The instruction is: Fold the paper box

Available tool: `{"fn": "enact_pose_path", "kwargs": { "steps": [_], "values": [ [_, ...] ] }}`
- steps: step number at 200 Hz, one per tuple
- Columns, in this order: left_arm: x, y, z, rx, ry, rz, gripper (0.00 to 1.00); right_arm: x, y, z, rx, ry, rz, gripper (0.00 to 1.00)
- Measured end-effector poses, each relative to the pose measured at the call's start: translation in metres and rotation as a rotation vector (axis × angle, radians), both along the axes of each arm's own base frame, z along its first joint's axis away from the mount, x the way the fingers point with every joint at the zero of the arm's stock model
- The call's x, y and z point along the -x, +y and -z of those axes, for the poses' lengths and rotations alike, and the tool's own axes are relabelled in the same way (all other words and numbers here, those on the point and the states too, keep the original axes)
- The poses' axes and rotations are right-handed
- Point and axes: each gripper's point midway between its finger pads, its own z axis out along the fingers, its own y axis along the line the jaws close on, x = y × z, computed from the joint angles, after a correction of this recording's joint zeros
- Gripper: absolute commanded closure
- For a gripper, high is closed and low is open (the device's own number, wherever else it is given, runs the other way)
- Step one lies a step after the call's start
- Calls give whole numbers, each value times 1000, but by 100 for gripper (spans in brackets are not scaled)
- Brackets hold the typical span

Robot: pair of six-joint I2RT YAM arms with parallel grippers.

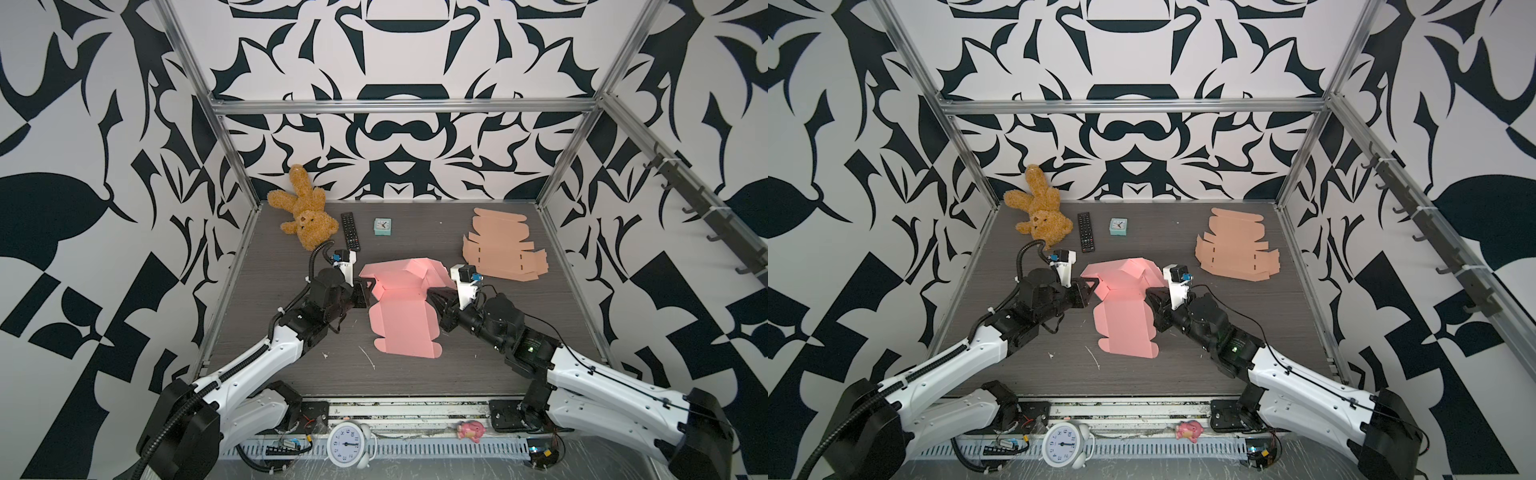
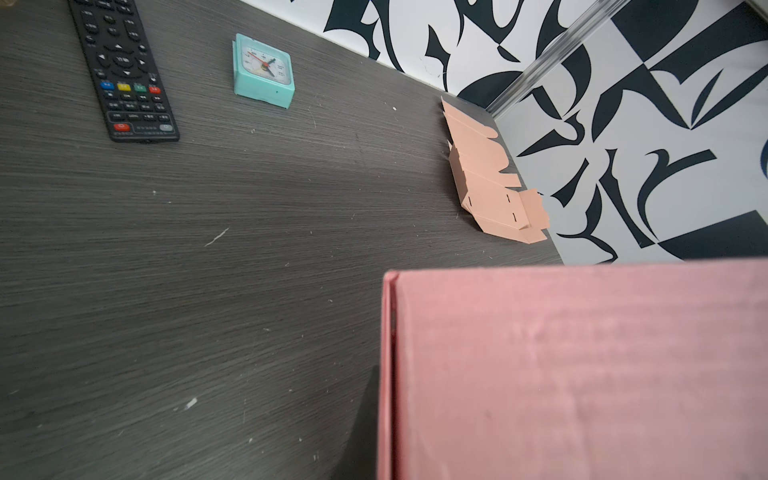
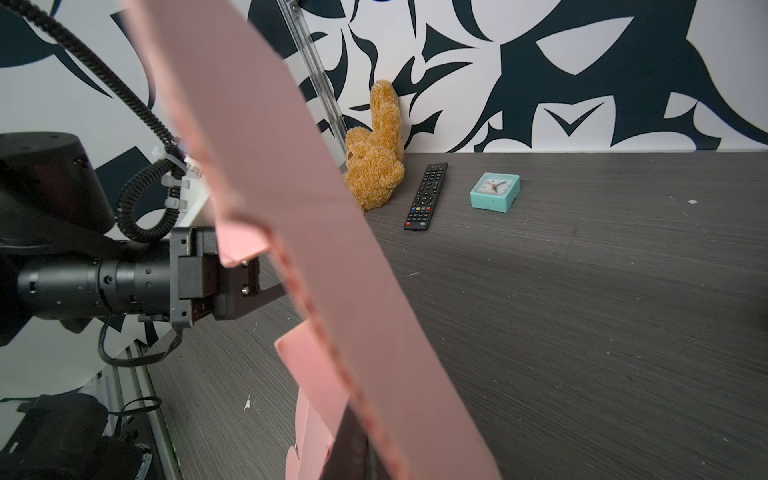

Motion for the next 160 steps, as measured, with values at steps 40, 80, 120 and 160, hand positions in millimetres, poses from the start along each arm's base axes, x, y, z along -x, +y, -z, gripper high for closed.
{"fn": "enact_pose_path", "kwargs": {
  "steps": [40, 80, 120, 160],
  "values": [
    [0, 0, 1, 2, 4, -2, 94, -2, 2, 2, -5, 14, 5, 92],
    [-1, 0, 1, 3, 4, -4, 94, -5, 3, -1, 1, 27, 15, 85],
    [-1, 1, 6, -2, 10, -5, 94, -3, -1, 5, 31, 45, 23, 76],
    [-3, 13, 20, 4, 47, -22, 94, 4, -10, 5, 70, 47, 22, 68]
  ]
}}
